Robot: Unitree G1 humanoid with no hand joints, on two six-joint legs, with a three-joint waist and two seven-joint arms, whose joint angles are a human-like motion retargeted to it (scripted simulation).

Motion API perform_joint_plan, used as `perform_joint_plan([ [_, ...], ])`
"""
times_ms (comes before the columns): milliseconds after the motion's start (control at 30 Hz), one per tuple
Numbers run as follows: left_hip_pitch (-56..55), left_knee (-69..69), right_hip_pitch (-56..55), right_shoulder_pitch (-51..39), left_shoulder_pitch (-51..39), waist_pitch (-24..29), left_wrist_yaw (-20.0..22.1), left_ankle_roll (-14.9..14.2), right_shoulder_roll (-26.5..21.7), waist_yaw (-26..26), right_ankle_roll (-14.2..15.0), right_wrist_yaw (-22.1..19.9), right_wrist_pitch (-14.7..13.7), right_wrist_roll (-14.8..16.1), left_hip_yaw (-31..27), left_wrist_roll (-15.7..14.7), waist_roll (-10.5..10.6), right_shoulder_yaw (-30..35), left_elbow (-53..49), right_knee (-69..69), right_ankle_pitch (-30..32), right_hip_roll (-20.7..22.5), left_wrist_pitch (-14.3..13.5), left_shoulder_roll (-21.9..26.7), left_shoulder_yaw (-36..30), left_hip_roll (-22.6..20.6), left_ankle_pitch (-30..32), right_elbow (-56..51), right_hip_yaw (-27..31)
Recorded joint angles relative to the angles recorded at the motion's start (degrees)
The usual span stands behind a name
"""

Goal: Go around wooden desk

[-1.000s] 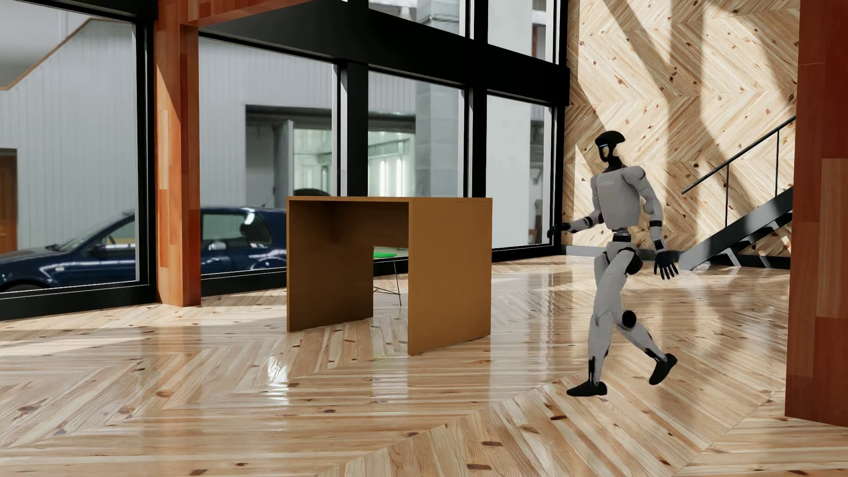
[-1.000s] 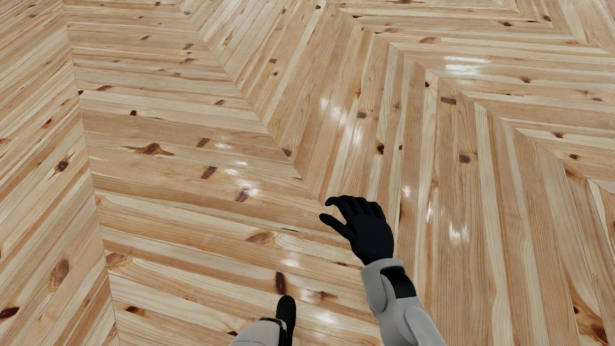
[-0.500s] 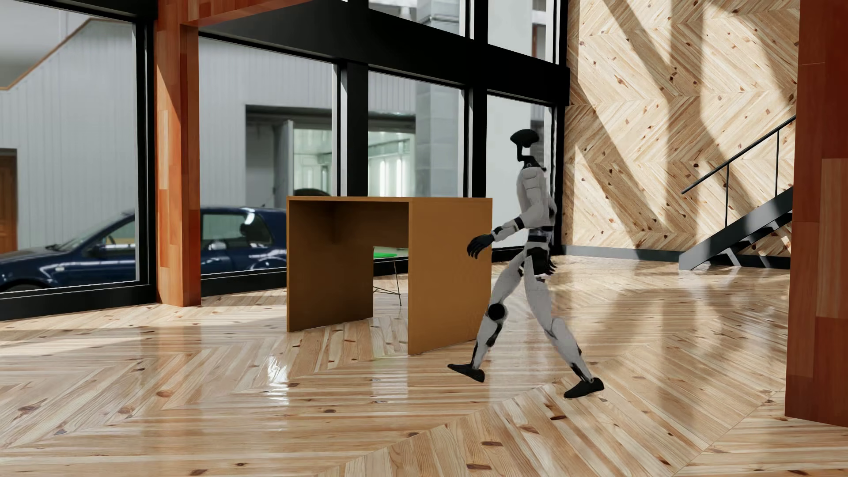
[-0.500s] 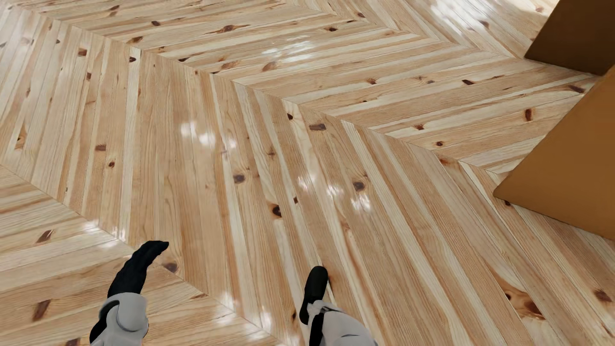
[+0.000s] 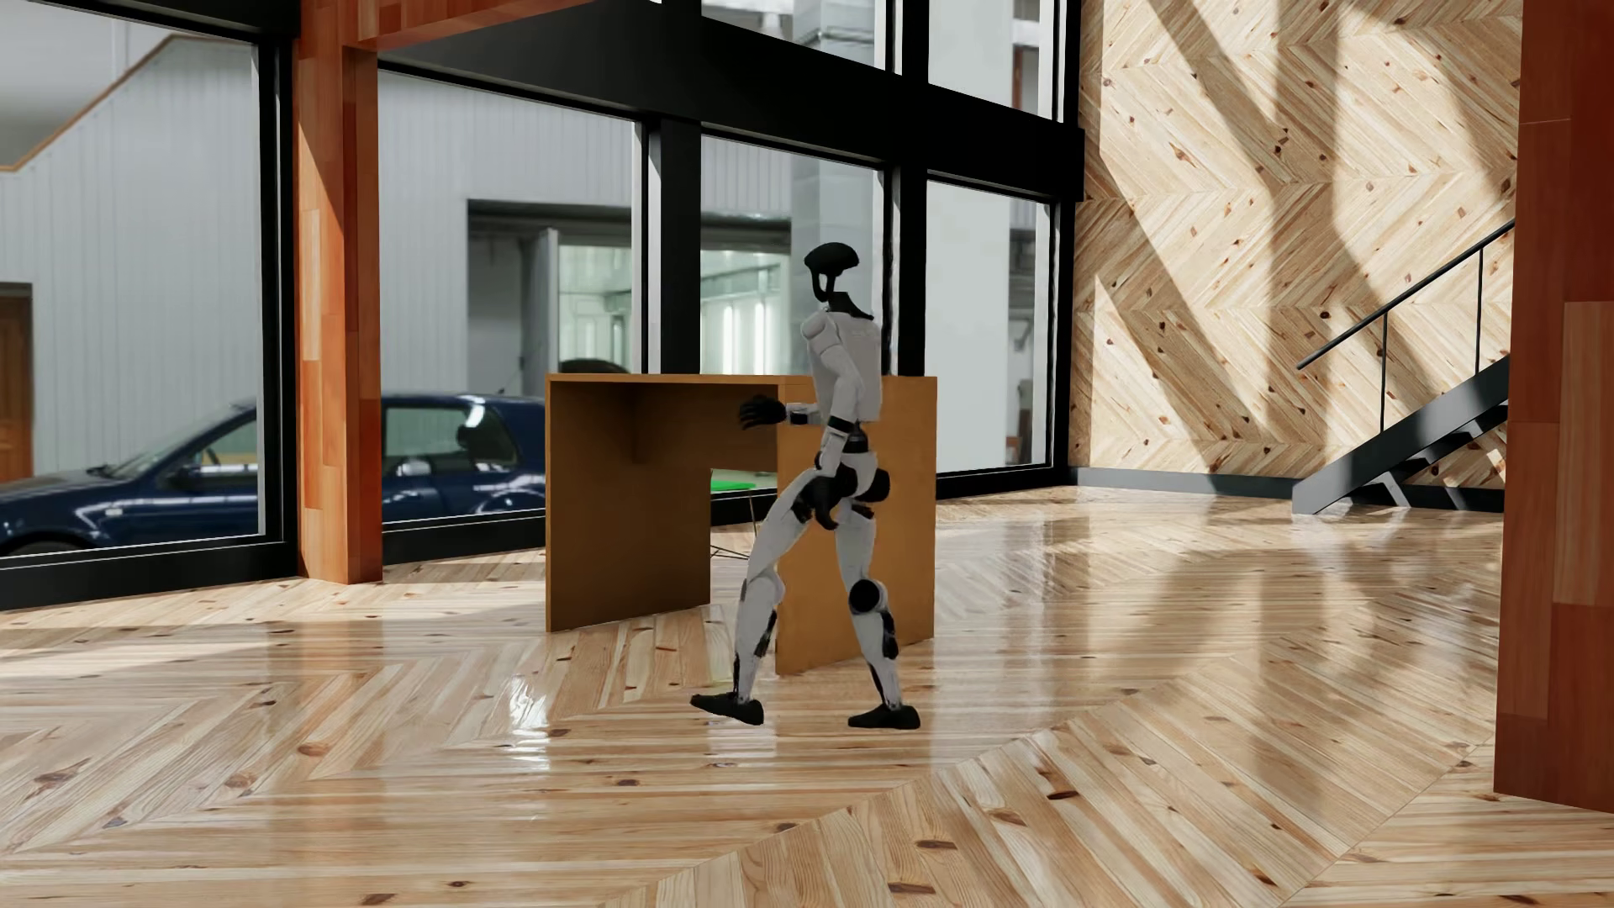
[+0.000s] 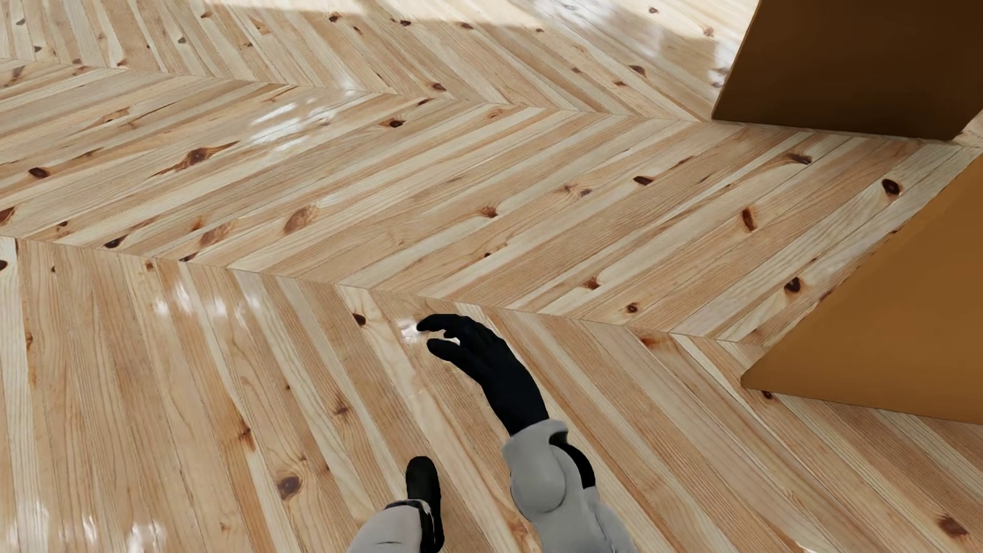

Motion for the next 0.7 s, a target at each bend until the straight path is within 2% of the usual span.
perform_joint_plan([
  [33, 0.69, -9.64, 2.84, -0.98, 0.4, -0.03, -0.34, -4.36, -0.81, -0.06, 0.33, -0.07, -1.67, 10.02, 0.35, 0.94, -0.02, 4.13, 0.45, -0.23, -1.51, -0.59, 0.07, 0.26, -0.89, -3.33, -1.05, -8.46, 0.29],
  [67, 0.77, -11.05, 4.83, -2.61, 0.38, 0.0, -0.85, -5.09, -1.72, -0.2, 0.98, -0.48, -2.26, 18.28, 1.95, 2.3, -0.14, 7.49, 1.04, 1.6, -2.28, -1.24, 0.24, 0.76, -1.79, -5.54, -1.91, -16.11, -0.26],
  [100, 0.68, -6.96, 6.74, -4.77, 0.1, 0.07, -1.13, -1.45, -2.47, -0.15, 1.63, -0.2, -2.0, 24.47, 0.4, 3.02, -0.47, 10.01, 1.46, 4.77, -0.97, -1.98, 0.78, 0.84, -1.69, -7.54, 1.03, -22.49, -0.96],
  [133, 0.79, -2.69, 8.27, -7.08, -0.21, 0.1, -0.1, 2.07, -3.06, 0.06, 2.38, 0.27, -0.79, 28.64, -2.83, 3.72, -1.0, 11.49, 1.51, 7.98, 2.22, -2.92, 1.96, 0.53, -0.9, -9.54, 5.94, -27.31, -1.28],
  [167, 1.95, 2.25, 7.93, -9.37, -0.25, 0.17, 1.78, 3.31, -3.42, 0.22, 3.31, 0.58, 0.7, 31.55, -2.11, 3.78, -1.66, 12.55, 1.15, 15.07, 8.06, -4.11, 3.06, -0.24, 0.44, -9.22, 9.3, -30.65, -1.98],
  [200, 1.69, 9.51, 4.41, -11.78, -0.22, 0.41, 3.97, 3.84, -3.59, 0.53, 7.71, 0.38, 1.94, 33.57, -0.51, 3.01, -2.45, 13.44, 0.43, 27.13, 14.16, -5.8, 3.73, -1.18, 2.07, -8.23, 4.93, -32.62, -2.61],
  [233, 2.81, 14.75, -0.73, -13.45, -0.36, 0.59, 6.1, 3.57, -3.34, 0.87, 15.69, -0.28, 2.83, 35.75, 0.84, 1.48, -3.21, 14.53, -0.46, 40.39, 21.09, -8.14, 3.74, -1.78, 3.71, -7.15, -0.54, -33.75, -3.58],
  [267, 5.61, 16.58, -6.21, -14.65, -1.12, 0.68, 7.37, 3.16, -3.38, 0.96, 16.25, -0.96, 3.52, 38.0, 2.41, -0.03, -3.97, 15.57, -0.91, 50.85, 25.6, -11.65, 3.93, -1.89, 4.76, -6.77, -4.55, -34.55, -4.82],
  [333, 13.32, 14.48, -16.71, -14.94, -4.78, 0.78, 8.05, 2.4, -4.15, 0.21, 12.03, -2.14, 3.09, 38.15, 3.66, -1.67, -5.21, 15.95, -1.0, 61.13, 20.29, -19.21, 4.21, -0.22, 5.2, -7.82, -8.96, -35.89, -8.34],
  [400, 20.77, 10.25, -25.37, -12.64, -9.8, 0.65, 7.55, 1.65, -5.24, -1.39, 11.11, -2.3, 3.07, 37.58, 2.89, -0.78, -6.03, 15.68, -1.11, 58.77, 20.19, -24.94, 4.6, 2.4, 3.43, -9.97, -11.64, -37.5, -12.51],
  [467, 27.56, 6.25, -31.4, -10.87, -15.16, 0.43, 7.29, 0.88, -6.36, -3.03, 9.72, -1.17, 2.6, 35.81, 1.35, -0.86, -6.38, 14.44, -2.14, 45.38, 18.12, -26.31, 2.97, 4.87, 0.63, -11.69, -14.48, -39.17, -15.69],
  [533, 34.24, 2.81, -32.79, -9.33, -19.78, 0.31, 7.16, -0.26, -6.53, -4.16, 11.0, 0.46, 2.89, 34.1, 0.54, -2.25, -6.74, 13.09, -4.27, 20.79, 19.32, -25.12, 1.6, 7.24, -1.43, -12.64, -17.75, -39.75, -17.92],
  [567, 37.65, 0.66, -31.47, -8.22, -21.34, 0.28, 7.76, -0.96, -6.24, -4.6, 10.89, 0.42, 2.93, 32.14, 0.41, -2.75, -6.89, 11.72, -6.01, 4.11, 21.69, -22.52, 1.35, 8.2, -1.83, -12.73, -19.02, -39.35, -17.04],
  [600, 41.02, -1.09, -31.57, -6.76, -22.34, 0.38, 8.72, -1.56, -6.22, -4.96, 11.36, -0.4, 3.28, 28.55, 0.16, -3.61, -6.84, 9.97, -8.02, -6.8, 19.23, -20.5, 1.31, 8.37, -1.65, -12.79, -20.06, -38.64, -14.21],
  [633, 43.63, -1.19, -32.18, -5.19, -22.58, 0.5, 9.76, -2.29, -6.39, -5.03, 12.89, -1.27, 3.8, 24.57, 0.38, -4.97, -6.68, 8.86, -10.13, -10.71, 15.58, -19.23, 1.31, 8.12, -0.75, -12.62, -21.11, -37.49, -13.02],
  [667, 45.81, 1.23, -32.88, -3.59, -21.49, 0.75, 11.07, -3.14, -6.79, -4.86, 10.94, -1.49, 4.56, 20.85, 1.02, -6.61, -6.31, 8.49, -12.3, -7.2, 18.32, -18.8, 1.26, 7.55, 0.73, -12.15, -21.58, -35.8, -13.79],
  [700, 47.35, 4.46, -33.56, -1.7, -19.51, 1.09, 12.42, -2.79, -7.64, -4.88, 6.5, -1.3, 5.2, 15.46, 1.46, -8.25, -5.73, 7.96, -14.1, -1.63, 22.05, -18.11, 1.18, 6.69, 2.03, -11.3, -19.78, -33.99, -13.59],
])
